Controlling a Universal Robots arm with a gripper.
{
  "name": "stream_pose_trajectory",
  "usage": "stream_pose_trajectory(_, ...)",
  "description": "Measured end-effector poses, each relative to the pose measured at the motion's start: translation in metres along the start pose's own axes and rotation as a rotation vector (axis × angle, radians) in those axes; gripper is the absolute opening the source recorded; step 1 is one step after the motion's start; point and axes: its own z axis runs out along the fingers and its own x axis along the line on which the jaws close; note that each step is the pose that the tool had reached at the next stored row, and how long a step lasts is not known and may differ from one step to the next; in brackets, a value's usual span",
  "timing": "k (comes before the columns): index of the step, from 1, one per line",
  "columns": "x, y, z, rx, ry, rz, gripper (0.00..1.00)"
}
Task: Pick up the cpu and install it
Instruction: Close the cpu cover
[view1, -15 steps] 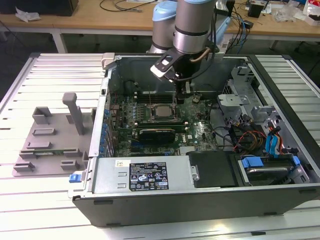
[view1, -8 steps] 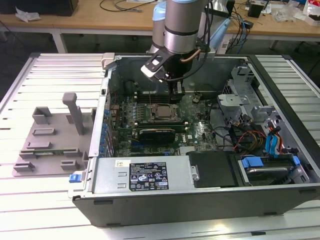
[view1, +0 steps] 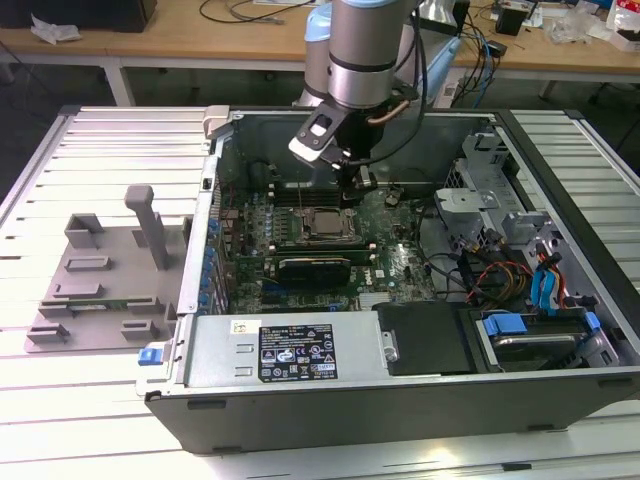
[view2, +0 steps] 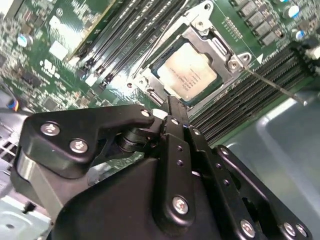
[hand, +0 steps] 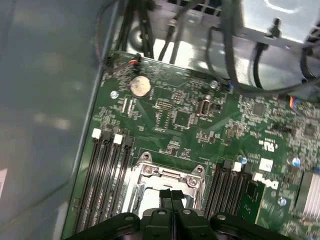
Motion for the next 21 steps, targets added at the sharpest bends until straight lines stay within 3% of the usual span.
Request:
stream_pose_trajectory(2,0.0000,0.0000,0.0004,-0.0017,-0.0005,-0.072,0.11)
stream_pose_trajectory(8,0.0000,0.0000,0.0011,-0.0049,-0.0015,-0.205,0.11)
stream_pose_trajectory(10,0.0001,0.0000,0.0015,-0.0066,-0.0021,-0.278,0.11)
stream_pose_trajectory(18,0.0001,0.0000,0.0024,-0.0106,-0.0036,-0.451,0.11)
stream_pose_trajectory(21,0.0001,0.0000,0.0029,-0.0127,-0.0047,-0.549,0.11)
